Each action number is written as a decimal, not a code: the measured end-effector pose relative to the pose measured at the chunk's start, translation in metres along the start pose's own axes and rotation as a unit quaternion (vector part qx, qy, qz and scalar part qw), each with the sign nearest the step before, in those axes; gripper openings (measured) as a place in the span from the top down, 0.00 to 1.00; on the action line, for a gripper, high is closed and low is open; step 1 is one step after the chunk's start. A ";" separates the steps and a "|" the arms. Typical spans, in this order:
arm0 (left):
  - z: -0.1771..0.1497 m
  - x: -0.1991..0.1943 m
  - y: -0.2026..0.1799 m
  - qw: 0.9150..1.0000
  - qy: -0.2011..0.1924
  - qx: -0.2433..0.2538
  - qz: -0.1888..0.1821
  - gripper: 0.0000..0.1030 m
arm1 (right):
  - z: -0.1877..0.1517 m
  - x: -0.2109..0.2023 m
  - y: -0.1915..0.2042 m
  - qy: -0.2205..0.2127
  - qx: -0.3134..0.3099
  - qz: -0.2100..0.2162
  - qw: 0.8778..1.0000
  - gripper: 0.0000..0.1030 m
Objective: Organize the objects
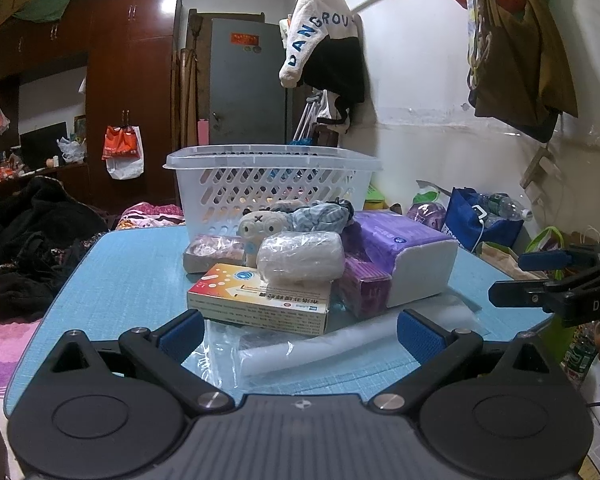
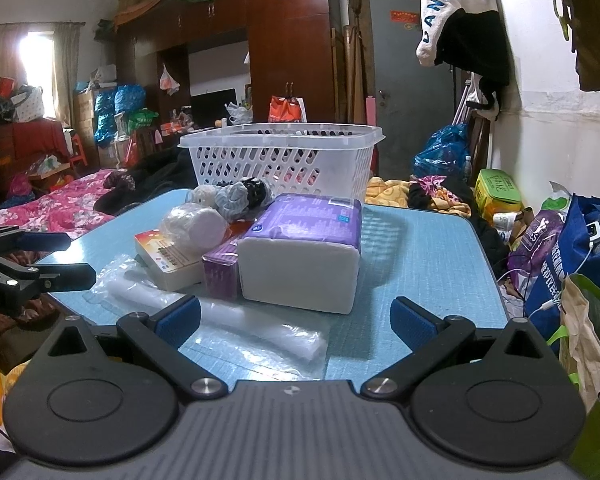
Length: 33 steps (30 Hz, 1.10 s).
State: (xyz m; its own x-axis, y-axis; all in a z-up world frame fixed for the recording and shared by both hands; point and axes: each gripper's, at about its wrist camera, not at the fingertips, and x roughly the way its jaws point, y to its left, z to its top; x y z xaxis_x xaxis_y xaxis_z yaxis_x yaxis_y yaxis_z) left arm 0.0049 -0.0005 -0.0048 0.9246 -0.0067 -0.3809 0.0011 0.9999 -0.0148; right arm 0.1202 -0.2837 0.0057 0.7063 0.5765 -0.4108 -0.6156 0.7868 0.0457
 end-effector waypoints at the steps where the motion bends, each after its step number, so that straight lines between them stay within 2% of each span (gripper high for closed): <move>1: 0.000 0.000 0.000 1.000 0.000 0.000 0.000 0.00 | 0.000 0.000 0.000 0.000 0.000 0.000 1.000 0.00; 33: -0.001 0.003 0.002 1.000 0.003 -0.003 0.000 0.00 | 0.000 0.000 0.000 0.001 -0.001 -0.002 1.000 0.00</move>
State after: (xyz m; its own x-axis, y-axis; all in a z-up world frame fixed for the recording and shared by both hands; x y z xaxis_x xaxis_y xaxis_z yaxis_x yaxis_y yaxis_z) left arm 0.0069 0.0018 -0.0069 0.9220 -0.0071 -0.3871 -0.0009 0.9998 -0.0204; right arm 0.1200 -0.2841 0.0059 0.7082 0.5729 -0.4127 -0.6134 0.7886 0.0421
